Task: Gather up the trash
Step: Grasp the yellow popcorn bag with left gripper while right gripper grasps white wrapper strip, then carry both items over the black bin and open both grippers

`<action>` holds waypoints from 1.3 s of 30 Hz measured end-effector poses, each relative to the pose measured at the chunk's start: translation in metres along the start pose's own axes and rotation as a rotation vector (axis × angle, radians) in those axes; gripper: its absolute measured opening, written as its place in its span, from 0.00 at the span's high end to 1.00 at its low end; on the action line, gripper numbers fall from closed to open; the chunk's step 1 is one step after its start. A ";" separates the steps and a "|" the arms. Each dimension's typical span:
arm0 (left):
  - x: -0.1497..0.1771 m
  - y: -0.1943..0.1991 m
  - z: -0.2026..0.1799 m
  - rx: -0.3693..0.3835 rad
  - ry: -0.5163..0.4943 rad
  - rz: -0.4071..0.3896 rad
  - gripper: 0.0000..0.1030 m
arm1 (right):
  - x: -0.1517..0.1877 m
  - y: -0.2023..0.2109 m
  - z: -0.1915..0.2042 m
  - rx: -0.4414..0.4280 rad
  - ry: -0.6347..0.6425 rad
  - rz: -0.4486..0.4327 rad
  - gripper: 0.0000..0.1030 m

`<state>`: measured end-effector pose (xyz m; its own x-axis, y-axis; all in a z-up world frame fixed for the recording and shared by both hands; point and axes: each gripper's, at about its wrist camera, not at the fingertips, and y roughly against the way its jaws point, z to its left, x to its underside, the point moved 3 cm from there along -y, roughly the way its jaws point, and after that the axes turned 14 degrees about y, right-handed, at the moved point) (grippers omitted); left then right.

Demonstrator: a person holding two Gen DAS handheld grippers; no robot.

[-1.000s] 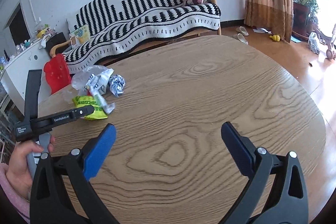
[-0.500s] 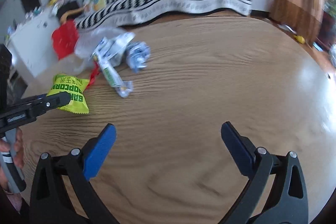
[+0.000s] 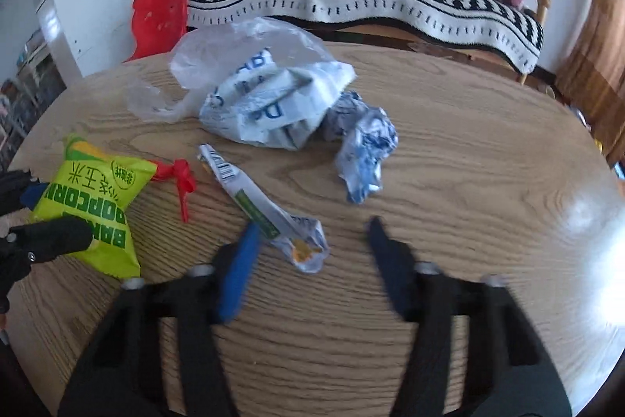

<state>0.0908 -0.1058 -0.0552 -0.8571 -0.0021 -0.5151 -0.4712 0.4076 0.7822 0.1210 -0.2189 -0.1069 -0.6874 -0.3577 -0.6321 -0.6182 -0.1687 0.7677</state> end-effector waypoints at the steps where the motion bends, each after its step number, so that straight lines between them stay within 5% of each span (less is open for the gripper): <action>1: 0.000 0.000 0.000 0.002 0.003 0.000 0.54 | 0.001 0.000 0.000 -0.008 -0.008 -0.004 0.74; 6: 0.002 0.005 -0.004 0.022 0.002 -0.005 0.54 | 0.008 0.011 -0.001 -0.034 -0.029 -0.032 0.86; 19: 0.005 0.019 -0.011 0.047 -0.006 -0.031 0.54 | 0.038 0.072 -0.039 0.011 -0.254 -0.182 0.87; 29: 0.008 0.024 -0.029 0.058 -0.041 -0.041 0.54 | 0.069 0.094 -0.051 0.039 -0.287 -0.166 0.87; 35: 0.015 0.038 -0.060 0.122 -0.092 -0.047 0.54 | 0.086 0.130 -0.056 0.040 -0.329 -0.200 0.87; 39: 0.041 0.061 -0.114 0.144 -0.204 -0.114 0.54 | 0.123 0.185 -0.063 0.097 -0.350 -0.238 0.87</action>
<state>0.0029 -0.1847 0.0115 -0.7337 0.1229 -0.6682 -0.5151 0.5407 0.6651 -0.0537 -0.3518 -0.0360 -0.5989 0.0168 -0.8006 -0.7965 -0.1160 0.5934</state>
